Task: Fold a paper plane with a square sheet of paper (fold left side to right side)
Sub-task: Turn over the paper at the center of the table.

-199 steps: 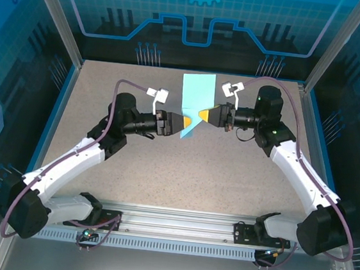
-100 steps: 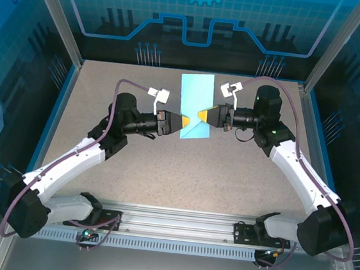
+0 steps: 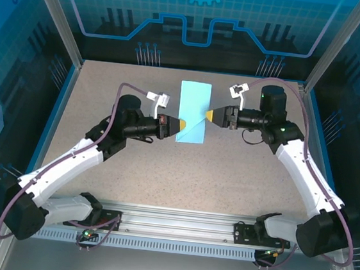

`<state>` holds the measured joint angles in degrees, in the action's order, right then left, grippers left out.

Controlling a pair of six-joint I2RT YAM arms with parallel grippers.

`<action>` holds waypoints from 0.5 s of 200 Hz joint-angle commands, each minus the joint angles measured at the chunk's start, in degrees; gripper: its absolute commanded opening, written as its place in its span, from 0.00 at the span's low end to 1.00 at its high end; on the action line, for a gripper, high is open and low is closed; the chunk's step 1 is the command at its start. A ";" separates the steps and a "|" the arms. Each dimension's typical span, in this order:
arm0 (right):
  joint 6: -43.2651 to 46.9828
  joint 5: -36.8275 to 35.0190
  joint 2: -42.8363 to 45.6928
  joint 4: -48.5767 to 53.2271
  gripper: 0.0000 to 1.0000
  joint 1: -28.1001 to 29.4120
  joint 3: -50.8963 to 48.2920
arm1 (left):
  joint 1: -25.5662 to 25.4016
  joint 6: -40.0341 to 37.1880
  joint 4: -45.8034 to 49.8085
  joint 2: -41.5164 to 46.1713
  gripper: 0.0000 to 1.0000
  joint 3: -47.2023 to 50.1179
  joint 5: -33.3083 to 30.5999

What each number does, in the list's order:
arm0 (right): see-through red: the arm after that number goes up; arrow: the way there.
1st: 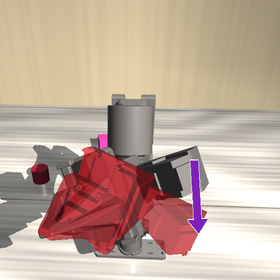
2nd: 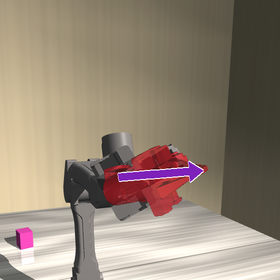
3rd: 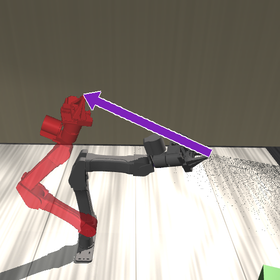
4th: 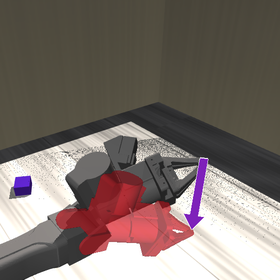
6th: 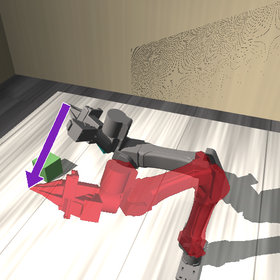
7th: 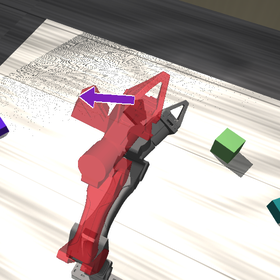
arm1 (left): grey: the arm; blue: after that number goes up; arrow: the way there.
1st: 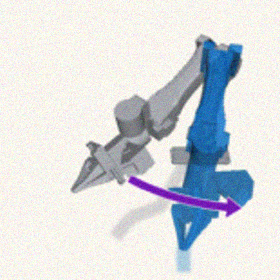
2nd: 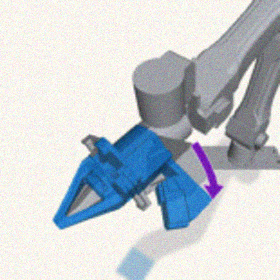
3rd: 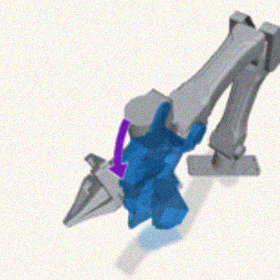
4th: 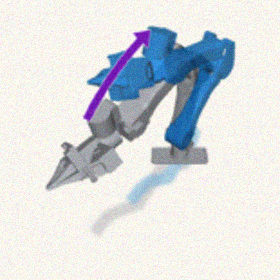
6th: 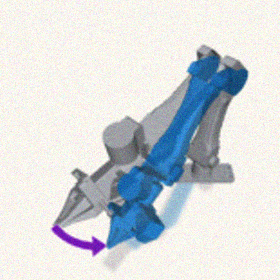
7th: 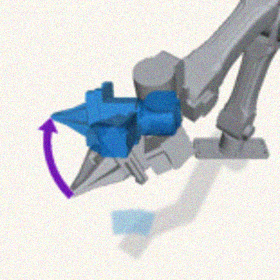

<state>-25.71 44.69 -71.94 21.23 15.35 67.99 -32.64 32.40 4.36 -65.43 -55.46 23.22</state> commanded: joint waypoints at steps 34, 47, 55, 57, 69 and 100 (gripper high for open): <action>7.00 -41.45 0.06 24.94 0.65 -4.96 -4.62 | -9.87 -8.07 40.99 -13.61 0.00 -15.53 -44.08; 5.95 -41.78 2.06 22.54 0.74 -7.00 -8.87 | -11.84 -3.99 48.60 -18.80 0.00 -19.20 -51.64; 5.44 -41.66 3.04 21.38 0.76 -8.03 -10.57 | -12.95 -1.11 52.90 -21.89 0.00 -21.46 -55.49; 5.38 -41.63 3.13 21.30 0.76 -8.18 -10.80 | -13.08 -0.45 53.88 -22.82 0.00 -21.98 -56.25; 5.28 -41.52 4.09 20.23 0.77 -9.39 -12.62 | -14.55 3.66 59.40 -27.64 0.00 -25.30 -59.53; 6.27 -42.05 3.66 20.51 0.78 -10.53 -13.27 | -17.62 9.33 67.52 -40.55 0.00 -34.20 -61.64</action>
<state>-20.45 5.06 -69.56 41.67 6.02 54.94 -47.97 35.00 58.37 -99.07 -83.02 -30.00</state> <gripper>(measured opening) 0.776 0.061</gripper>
